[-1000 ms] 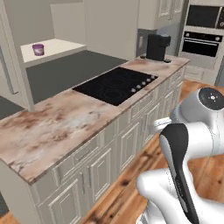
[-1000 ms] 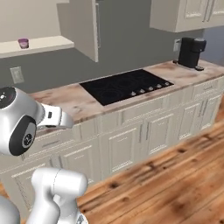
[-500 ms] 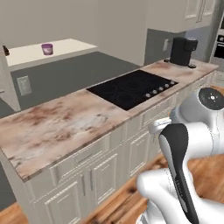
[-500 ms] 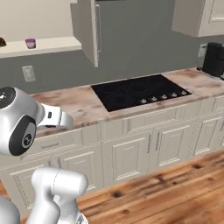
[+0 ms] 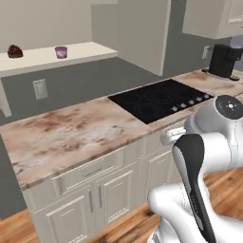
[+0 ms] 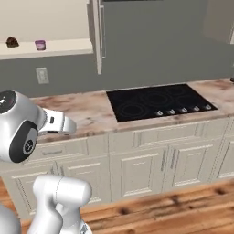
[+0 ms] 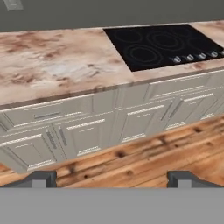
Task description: Pick the avocado and bread from the counter and place them on the plate. Then pick the jam from the cabinet and place it next to the plate. Lastly close the cabinet door.
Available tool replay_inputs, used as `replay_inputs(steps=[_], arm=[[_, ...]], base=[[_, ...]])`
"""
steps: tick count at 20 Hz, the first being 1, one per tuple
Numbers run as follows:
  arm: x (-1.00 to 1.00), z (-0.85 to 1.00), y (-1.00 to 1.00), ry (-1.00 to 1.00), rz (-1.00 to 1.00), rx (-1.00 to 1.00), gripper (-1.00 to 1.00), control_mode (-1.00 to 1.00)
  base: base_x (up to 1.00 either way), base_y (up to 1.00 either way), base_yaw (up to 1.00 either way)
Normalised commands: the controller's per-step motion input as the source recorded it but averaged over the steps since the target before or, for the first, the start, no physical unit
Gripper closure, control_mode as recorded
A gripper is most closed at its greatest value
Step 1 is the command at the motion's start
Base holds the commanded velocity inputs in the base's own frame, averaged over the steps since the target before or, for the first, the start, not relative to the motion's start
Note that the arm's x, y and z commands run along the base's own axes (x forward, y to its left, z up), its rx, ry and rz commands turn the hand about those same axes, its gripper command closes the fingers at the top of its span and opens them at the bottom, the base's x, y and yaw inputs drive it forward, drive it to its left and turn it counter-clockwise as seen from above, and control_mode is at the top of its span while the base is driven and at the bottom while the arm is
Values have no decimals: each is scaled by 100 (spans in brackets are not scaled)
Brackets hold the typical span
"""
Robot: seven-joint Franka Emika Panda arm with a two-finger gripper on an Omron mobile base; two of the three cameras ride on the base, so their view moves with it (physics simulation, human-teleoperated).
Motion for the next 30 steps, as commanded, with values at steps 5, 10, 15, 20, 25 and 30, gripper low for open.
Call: replay_inputs(steps=[5, 10, 15, 20, 25, 30], arm=[[0, 0, 0, 0, 0, 0, -100, 100], [0, 0, 0, 0, 0, 0, -100, 100], [0, 0, 0, 0, 0, 0, -100, 100], [0, 0, 0, 0, 0, 0, -100, 100], [0, 0, 0, 0, 0, 0, -100, 100], [0, 0, 0, 0, 0, 0, -100, 100]], base=[[46, -21, 29], [48, -9, 28], [50, -8, 27], [45, -12, 27], [34, -17, 27], [29, -28, 28]])
